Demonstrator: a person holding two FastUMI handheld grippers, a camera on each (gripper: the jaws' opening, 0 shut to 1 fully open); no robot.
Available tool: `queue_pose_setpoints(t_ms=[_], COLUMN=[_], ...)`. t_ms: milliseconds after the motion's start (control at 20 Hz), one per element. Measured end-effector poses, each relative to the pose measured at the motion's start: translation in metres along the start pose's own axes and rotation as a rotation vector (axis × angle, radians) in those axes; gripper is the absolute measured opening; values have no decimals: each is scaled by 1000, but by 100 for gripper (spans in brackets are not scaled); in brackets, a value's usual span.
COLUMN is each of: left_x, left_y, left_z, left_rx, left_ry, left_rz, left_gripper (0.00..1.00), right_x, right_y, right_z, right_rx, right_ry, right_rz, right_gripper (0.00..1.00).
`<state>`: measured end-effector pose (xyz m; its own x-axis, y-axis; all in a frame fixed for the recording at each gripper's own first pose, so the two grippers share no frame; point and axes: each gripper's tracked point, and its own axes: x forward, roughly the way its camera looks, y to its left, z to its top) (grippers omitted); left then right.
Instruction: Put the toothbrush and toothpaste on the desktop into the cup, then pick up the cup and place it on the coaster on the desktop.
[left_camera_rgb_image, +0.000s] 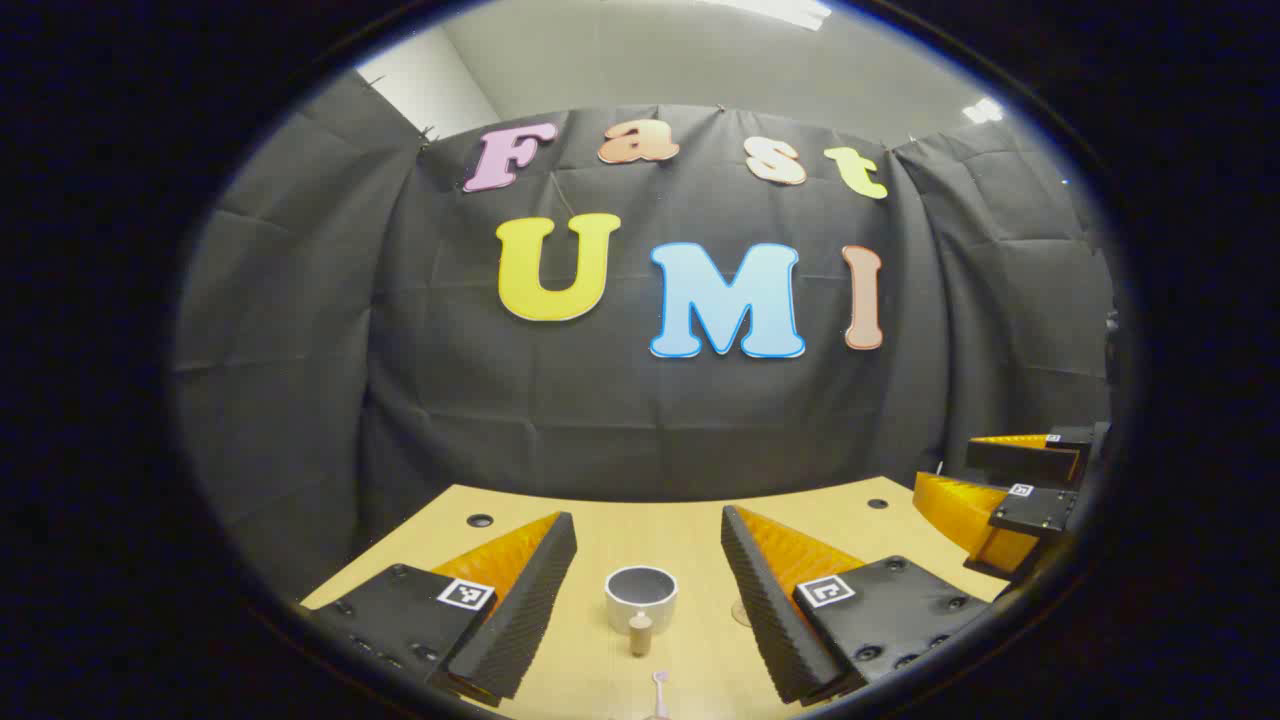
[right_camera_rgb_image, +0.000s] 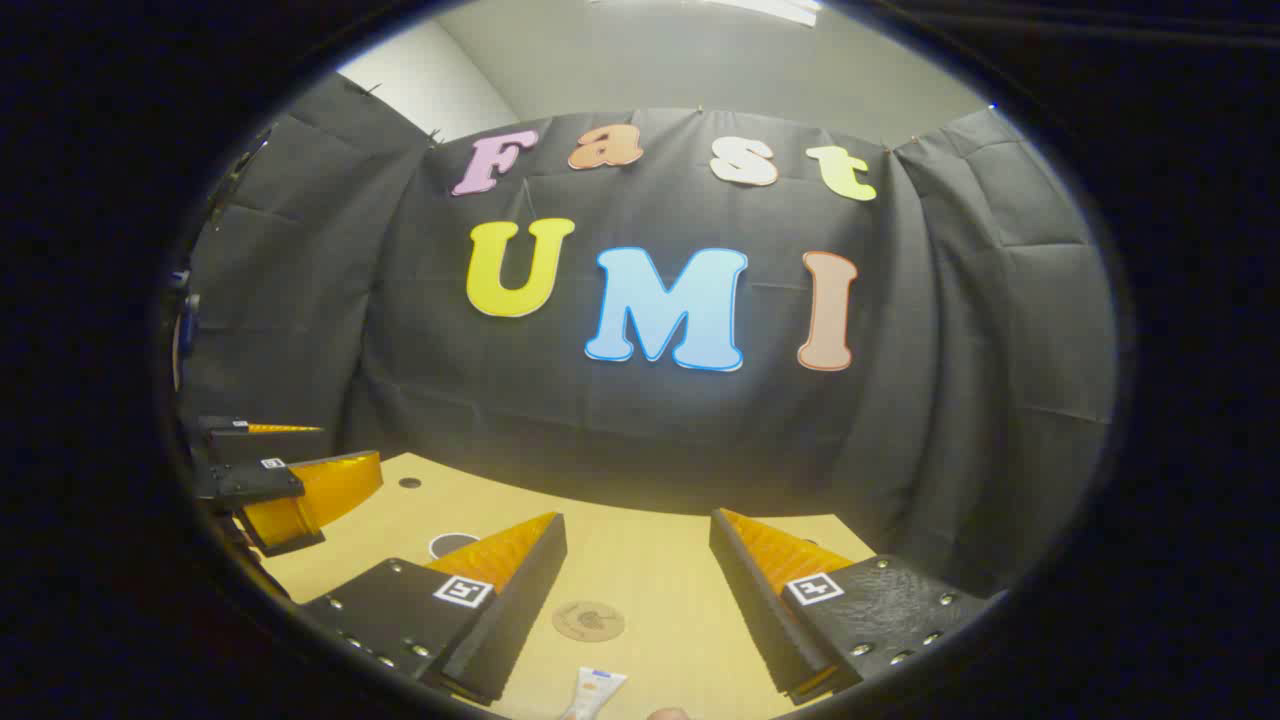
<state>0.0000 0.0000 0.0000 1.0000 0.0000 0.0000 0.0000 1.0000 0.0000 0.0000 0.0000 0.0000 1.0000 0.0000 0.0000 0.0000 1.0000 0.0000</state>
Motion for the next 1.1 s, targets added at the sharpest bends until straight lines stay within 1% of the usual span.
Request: queue_pose_setpoints(t_ms=[150, 300, 350, 400, 450, 500, 600, 650, 700, 750, 800, 950, 1100], left_x=[0, 4, 7, 9, 9, 9, 11, 11, 11, 11, 12, 15, 17], left_y=[-3, -4, -6, -4, -4, -5, -5, -6, -6, -7, -8, -9, -6], left_z=[0, -1, -2, -3, -5, -7, -9, -10, -11, -14, -20, -41, -69], left_rx=[-8, -20, -18, -18, -17, -15, -9, -5, -2, 3, 9, -3, -45], left_ry=[11, 14, 20, 19, 23, 32, 42, 44, 47, 59, 79, 138, 233], left_rz=[-1, 14, 17, 21, 25, 25, 27, 30, 31, 29, 27, 12, 10], left_gripper=[98, 98, 98, 94, 94, 98, 98, 94, 94, 94, 99, 98, 99], right_x=[1, 1, 1, 2, 2, 3, 3, 4, 5, 6, 6, 8, 8], right_y=[-4, -6, -6, -6, -6, -6, -5, -4, -3, -2, -2, -4, -1], right_z=[-5, -11, -14, -14, -15, -16, -19, -21, -23, -27, -31, -49, -66], right_rx=[14, 15, 14, 12, 12, 14, 18, 22, 28, 32, 32, 24, 40], right_ry=[27, 58, 63, 67, 72, 76, 87, 90, 101, 111, 125, 188, 256], right_rz=[-10, 0, 4, 11, 15, 22, 33, 39, 45, 52, 51, 41, 48], right_gripper=[91, 92, 91, 91, 91, 91, 91, 91, 91, 91, 91, 91, 91])
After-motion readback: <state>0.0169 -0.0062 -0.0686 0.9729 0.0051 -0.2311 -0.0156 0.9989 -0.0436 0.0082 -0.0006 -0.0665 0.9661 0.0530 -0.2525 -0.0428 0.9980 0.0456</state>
